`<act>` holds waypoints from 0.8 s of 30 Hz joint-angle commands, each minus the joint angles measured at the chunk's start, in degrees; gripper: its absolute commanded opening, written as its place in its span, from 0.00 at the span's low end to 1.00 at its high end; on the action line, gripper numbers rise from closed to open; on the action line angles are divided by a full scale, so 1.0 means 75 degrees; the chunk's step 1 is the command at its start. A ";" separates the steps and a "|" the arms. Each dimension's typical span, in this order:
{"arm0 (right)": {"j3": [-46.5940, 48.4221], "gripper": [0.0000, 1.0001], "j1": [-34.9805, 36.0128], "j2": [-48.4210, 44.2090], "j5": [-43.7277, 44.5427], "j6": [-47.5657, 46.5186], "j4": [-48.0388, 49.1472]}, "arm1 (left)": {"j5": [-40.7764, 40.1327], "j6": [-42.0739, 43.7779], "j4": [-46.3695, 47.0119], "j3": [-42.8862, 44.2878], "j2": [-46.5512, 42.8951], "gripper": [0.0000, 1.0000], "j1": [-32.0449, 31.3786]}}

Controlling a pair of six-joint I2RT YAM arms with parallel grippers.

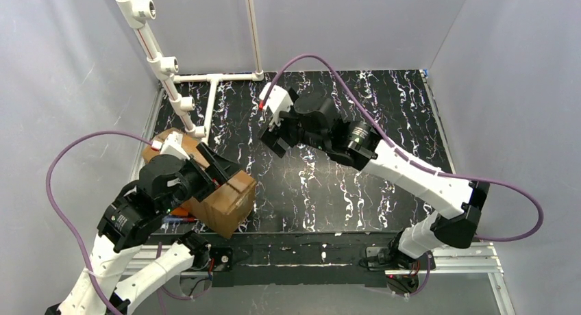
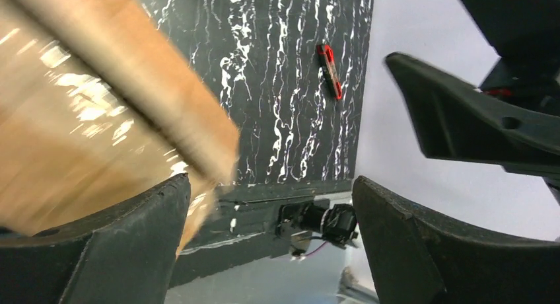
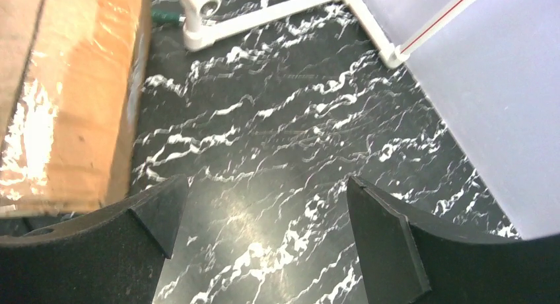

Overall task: Unpack the express box
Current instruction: Open the express box at the center of the board.

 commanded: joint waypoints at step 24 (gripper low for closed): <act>0.2738 0.47 0.1095 0.3153 -0.0184 0.3712 -0.0892 | -0.1404 0.1500 0.0096 0.0049 -0.2263 0.87 -0.0018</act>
